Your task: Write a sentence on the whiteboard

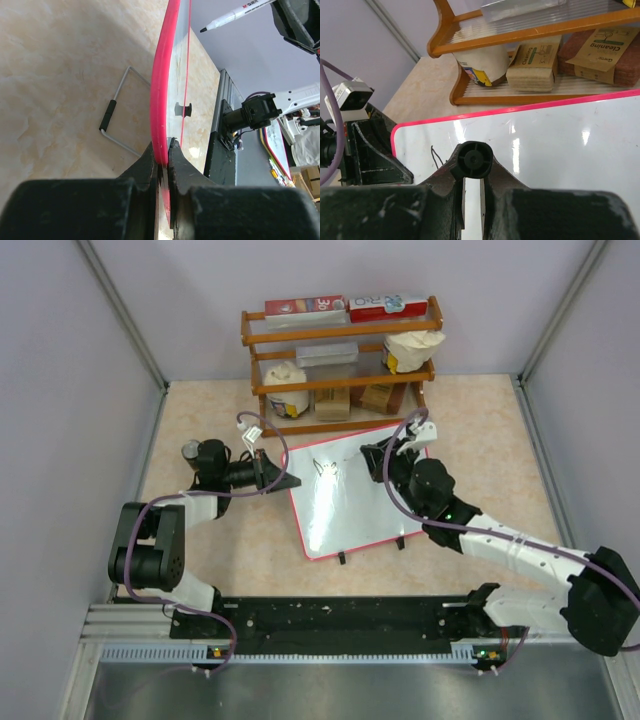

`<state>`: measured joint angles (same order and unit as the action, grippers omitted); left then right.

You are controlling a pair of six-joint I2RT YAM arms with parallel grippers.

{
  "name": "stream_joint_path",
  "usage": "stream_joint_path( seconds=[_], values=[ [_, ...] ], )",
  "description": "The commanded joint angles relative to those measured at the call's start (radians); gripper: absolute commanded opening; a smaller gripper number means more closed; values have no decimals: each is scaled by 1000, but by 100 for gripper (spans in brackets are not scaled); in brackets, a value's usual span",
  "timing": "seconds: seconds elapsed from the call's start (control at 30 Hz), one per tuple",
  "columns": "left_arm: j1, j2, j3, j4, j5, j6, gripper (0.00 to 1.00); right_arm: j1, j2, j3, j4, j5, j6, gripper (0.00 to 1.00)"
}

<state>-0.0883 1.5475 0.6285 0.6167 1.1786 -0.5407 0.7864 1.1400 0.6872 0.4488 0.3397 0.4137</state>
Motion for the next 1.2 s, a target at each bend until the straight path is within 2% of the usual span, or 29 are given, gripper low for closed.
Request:
stream_joint_path(
  seconds=[0.0,0.37,0.87,1.17],
  values=[
    [-19,17,2,0,-30,188,0,-12,35,48,10,18,-24,0],
    [-19,17,0,-3,-28,189,0,-12,95,60,30,2,-16,0],
    [-19,16,2,-8,-30,191,0,-12,99,48,-39,-64,-13,0],
    [-21,16,2,-8,-30,193,0,-12,64,0,-59,-53,-4,0]
  ],
)
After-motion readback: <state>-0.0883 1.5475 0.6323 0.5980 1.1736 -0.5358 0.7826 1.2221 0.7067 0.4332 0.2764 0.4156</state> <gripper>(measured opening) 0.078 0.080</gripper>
